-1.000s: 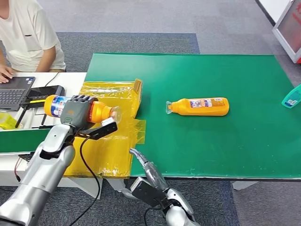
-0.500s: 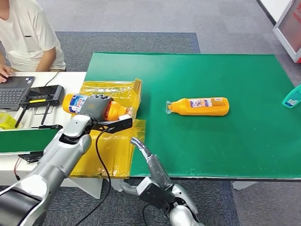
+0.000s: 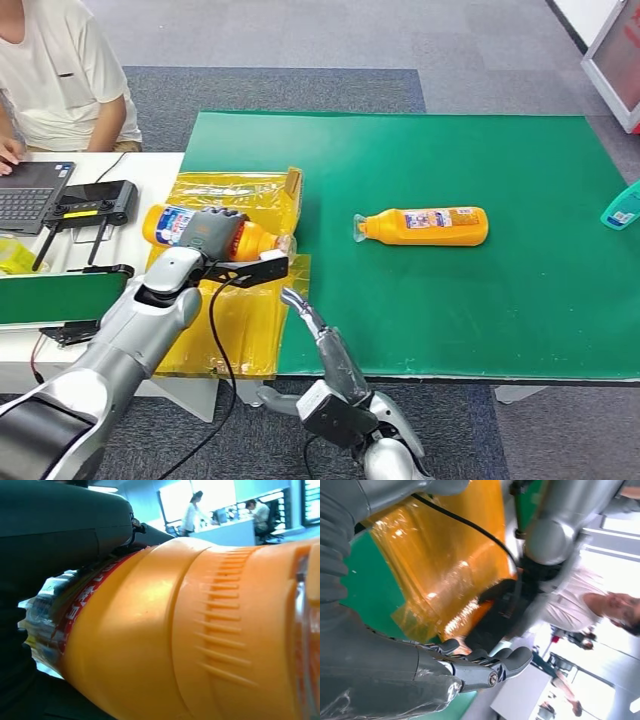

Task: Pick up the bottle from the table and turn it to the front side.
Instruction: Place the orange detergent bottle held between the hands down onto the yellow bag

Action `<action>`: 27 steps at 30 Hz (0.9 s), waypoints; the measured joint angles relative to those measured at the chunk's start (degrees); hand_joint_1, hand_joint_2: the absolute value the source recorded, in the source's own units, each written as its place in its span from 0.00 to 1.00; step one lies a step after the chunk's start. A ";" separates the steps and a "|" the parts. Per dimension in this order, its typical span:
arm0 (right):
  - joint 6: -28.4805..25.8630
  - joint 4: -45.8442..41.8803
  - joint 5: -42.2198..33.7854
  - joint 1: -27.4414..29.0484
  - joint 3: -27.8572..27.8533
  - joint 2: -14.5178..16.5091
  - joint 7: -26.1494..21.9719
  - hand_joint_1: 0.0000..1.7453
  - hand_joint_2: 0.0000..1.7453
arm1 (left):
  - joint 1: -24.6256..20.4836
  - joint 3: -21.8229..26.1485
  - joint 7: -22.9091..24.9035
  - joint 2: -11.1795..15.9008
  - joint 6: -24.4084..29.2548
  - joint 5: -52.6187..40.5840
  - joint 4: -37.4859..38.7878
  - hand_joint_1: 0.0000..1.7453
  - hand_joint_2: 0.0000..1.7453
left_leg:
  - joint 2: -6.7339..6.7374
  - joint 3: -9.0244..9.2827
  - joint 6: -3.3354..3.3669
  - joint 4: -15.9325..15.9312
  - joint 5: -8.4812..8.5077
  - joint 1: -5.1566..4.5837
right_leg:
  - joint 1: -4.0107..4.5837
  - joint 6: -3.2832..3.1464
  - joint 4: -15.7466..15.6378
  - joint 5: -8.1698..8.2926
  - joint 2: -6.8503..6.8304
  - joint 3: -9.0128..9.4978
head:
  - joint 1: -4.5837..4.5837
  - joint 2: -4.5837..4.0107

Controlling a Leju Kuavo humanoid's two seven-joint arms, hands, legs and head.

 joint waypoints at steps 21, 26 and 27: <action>-1.13 -11.63 2.84 2.59 -0.37 -3.74 -3.69 0.00 1.00 | 1.28 -3.69 -0.41 -7.53 0.27 1.40 11.97 1.00 1.00 | 0.00 -0.05 0.07 0.00 0.04 -0.01 | -0.02 0.03 -0.01 0.03 -0.01 -0.01 | 0.00 0.00; -1.31 -12.03 2.85 2.96 -0.37 -3.95 -3.69 0.00 1.00 | 1.27 -3.81 -0.54 -7.76 0.57 1.74 12.56 0.50 1.00 | 0.00 -0.04 0.08 0.00 0.05 -0.01 | -0.02 0.03 -0.01 0.03 -0.01 0.03 | -0.01 0.00; -1.36 -12.11 2.84 3.09 -0.37 -3.98 -3.69 0.00 1.00 | 1.30 -3.82 -0.53 -7.76 0.72 1.89 12.66 0.25 0.75 | 0.00 -0.04 0.08 0.00 0.05 -0.01 | -0.02 0.04 -0.01 0.03 -0.01 0.03 | -0.01 0.00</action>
